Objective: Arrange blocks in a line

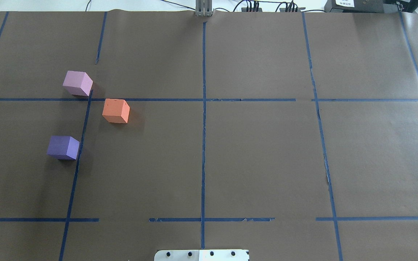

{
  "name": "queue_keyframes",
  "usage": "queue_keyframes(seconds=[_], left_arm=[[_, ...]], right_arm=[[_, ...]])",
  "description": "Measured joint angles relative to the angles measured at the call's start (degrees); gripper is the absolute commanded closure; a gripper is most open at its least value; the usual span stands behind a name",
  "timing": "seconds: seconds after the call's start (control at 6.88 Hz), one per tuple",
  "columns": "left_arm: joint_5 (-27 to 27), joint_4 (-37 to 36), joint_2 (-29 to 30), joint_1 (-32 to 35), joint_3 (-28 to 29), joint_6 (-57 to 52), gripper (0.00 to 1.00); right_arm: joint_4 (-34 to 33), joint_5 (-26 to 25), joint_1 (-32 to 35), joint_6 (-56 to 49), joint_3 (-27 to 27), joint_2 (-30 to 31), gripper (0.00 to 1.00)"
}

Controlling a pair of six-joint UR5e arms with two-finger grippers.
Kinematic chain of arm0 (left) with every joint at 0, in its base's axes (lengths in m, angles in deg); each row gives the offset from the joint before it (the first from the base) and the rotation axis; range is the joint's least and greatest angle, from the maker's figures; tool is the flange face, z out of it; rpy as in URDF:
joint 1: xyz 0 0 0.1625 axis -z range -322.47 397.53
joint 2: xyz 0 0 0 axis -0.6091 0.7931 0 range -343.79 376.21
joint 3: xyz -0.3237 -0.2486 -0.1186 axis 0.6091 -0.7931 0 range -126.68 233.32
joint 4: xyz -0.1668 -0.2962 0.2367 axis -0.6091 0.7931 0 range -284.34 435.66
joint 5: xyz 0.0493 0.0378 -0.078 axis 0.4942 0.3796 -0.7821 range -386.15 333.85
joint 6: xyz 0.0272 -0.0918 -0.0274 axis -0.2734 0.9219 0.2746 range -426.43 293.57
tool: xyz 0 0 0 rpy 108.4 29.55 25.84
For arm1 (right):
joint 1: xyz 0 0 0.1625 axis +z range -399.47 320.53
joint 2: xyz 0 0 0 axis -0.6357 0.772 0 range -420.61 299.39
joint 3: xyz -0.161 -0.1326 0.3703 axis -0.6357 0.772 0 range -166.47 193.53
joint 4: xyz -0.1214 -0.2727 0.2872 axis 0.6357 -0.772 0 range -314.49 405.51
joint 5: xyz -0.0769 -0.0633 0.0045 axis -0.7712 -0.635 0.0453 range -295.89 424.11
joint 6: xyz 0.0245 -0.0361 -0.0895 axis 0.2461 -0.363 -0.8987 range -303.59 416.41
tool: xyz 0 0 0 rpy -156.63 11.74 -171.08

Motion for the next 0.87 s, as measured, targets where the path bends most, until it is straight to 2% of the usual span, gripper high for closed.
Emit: queue_keyframes(seconds=[0.87], left_arm=[[-0.11,-0.03,-0.15,-0.06,0.73,0.86,0.0]], right_arm=[[0.0,0.0,0.0,0.0,0.0,0.0,0.0]])
